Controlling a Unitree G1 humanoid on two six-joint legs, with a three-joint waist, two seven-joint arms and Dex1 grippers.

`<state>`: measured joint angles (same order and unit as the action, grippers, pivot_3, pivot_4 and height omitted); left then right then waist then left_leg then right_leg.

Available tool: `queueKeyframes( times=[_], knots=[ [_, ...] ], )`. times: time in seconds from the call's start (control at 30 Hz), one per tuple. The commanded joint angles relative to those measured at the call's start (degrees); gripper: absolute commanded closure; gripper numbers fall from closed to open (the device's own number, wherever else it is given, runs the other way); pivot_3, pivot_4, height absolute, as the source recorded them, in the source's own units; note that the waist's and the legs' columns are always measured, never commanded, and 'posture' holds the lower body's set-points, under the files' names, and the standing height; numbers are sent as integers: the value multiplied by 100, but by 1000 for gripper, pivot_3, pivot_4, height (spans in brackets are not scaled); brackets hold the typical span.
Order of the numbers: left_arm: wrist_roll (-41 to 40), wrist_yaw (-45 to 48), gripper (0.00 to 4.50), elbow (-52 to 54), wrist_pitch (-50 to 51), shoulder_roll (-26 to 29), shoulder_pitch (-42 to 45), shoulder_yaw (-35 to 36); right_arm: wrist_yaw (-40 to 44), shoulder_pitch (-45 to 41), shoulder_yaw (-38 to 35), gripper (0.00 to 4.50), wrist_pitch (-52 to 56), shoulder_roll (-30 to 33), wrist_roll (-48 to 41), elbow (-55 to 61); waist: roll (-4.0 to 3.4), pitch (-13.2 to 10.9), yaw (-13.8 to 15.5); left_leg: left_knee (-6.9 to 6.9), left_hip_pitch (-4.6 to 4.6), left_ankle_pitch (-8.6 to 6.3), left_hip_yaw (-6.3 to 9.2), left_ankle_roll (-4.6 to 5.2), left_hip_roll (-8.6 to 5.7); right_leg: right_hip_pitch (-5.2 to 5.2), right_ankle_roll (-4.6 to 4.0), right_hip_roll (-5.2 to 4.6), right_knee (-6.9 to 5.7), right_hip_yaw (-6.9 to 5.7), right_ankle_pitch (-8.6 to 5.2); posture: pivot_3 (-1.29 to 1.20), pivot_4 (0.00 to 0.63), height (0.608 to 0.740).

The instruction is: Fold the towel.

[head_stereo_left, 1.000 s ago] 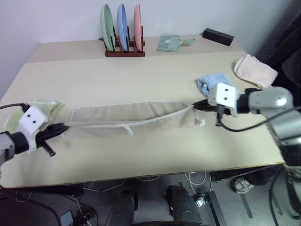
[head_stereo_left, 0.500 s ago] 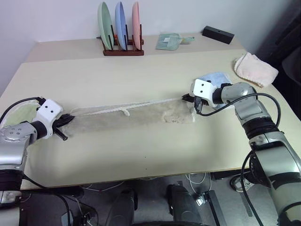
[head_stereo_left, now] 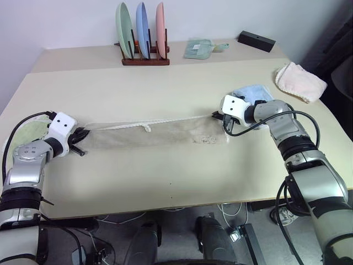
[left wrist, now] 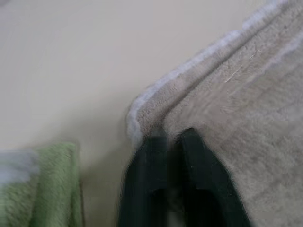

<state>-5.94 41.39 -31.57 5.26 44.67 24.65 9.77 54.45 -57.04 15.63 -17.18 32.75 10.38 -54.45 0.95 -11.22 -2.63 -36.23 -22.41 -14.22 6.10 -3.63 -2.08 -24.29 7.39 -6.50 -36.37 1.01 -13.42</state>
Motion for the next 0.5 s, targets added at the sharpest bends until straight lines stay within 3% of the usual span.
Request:
queueKeyframes(
  times=[0.03,0.13,0.17,0.23,0.3,0.5],
  knots=[
    [-62,-93,2086,-39,-116,24,118,137,-82,-83,-224,4500,36,43,-88,69,0,0,0,0,0,0,0,0,0,0,0,0,0,0,0,0,150,740],
    [-126,-247,529,27,-126,-48,130,232,-59,-33,-320,4500,176,91,-146,247,0,0,0,0,0,0,0,0,0,0,0,0,0,0,0,0,150,740],
    [-153,-304,16,74,-131,-67,129,269,-18,2,-341,4235,194,123,-158,333,0,0,1,1,0,0,1,0,0,0,0,0,0,0,0,0,150,740],
    [-314,-431,0,216,-2,-133,134,436,-119,124,-424,3600,215,231,-153,620,0,0,2,1,0,0,2,-1,0,0,0,0,0,0,0,0,150,740],
    [-573,-631,0,514,186,-262,97,703,-214,396,-619,2687,382,448,-228,1206,0,0,18,0,0,0,1,0,0,0,1,0,0,0,0,0,150,740],
    [-901,-858,0,1431,602,-514,-222,926,-225,1280,-1049,2687,1208,853,-494,2805,1,1,13,-4,-4,1,4,-1,-3,0,4,-3,-1,1,2,0,150,740]
  ],
)
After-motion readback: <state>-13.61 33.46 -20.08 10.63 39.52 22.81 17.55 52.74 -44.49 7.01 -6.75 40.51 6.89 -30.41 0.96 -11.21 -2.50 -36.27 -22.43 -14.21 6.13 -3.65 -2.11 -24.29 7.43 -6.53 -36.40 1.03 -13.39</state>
